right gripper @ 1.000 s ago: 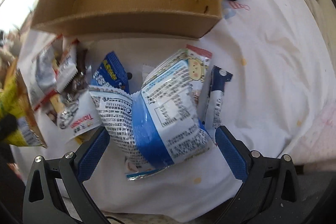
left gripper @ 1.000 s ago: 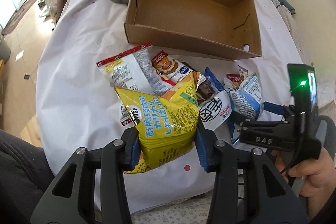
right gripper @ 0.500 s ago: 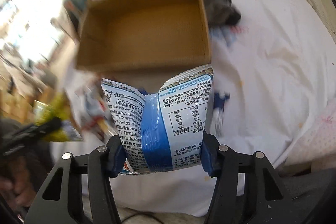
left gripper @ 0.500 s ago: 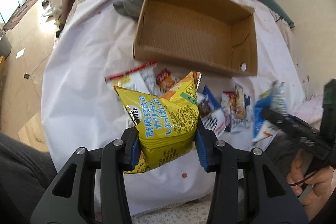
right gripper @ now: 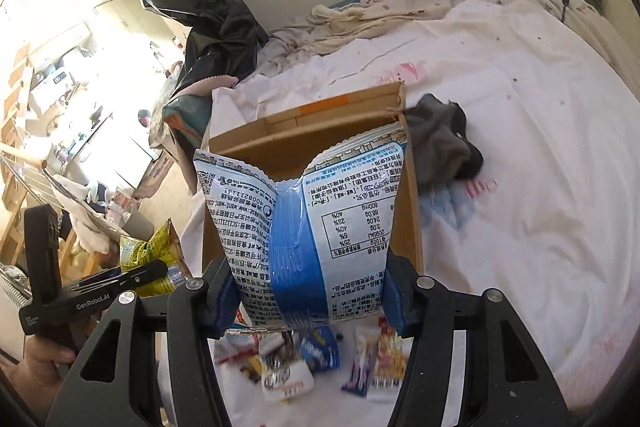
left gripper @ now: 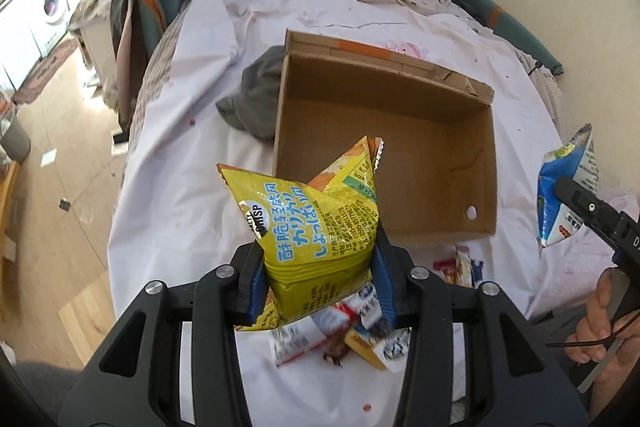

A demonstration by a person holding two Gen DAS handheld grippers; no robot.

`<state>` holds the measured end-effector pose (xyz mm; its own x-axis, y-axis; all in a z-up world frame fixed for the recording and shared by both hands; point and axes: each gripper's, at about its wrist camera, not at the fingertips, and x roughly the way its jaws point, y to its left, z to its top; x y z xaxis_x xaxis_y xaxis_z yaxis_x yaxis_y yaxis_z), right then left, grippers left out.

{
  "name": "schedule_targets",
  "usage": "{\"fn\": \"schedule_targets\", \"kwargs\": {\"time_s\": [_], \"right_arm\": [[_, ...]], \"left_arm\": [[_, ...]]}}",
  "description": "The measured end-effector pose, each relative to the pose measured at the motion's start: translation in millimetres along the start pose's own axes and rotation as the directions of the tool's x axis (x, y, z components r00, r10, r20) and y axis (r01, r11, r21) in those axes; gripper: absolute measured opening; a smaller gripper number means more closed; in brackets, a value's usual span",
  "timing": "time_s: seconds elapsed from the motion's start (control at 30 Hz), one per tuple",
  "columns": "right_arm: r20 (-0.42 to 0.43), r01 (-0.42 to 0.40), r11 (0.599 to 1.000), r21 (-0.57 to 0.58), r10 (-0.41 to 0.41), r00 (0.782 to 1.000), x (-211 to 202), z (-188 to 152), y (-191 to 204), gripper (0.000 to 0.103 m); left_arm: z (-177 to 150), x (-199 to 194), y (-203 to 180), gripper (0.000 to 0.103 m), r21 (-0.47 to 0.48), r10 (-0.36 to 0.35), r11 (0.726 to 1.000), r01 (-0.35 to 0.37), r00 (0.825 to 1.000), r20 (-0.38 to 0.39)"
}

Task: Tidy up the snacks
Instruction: 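Carry both bags into the cardboard box and open both tools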

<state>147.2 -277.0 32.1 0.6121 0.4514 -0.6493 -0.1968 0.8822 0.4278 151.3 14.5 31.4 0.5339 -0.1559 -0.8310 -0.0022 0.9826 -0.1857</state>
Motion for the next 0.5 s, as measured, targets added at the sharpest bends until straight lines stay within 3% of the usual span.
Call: {"fn": "schedule_targets", "kwargs": {"time_s": [0.23,0.5], "right_arm": [[-0.055,0.005,0.998,0.063,-0.002,0.998,41.3,10.5,-9.1,0.060],[-0.113,0.077,0.997,-0.011,-0.078,0.991,74.8,-9.3,-6.0,0.060]], "left_arm": [[21.5,29.6,-19.1,0.040,0.063,0.010,0.998,-0.010,1.000,0.002],[17.0,64.5,-37.1,0.040,0.166,0.000,0.986,-0.003,1.000,0.021]]}}
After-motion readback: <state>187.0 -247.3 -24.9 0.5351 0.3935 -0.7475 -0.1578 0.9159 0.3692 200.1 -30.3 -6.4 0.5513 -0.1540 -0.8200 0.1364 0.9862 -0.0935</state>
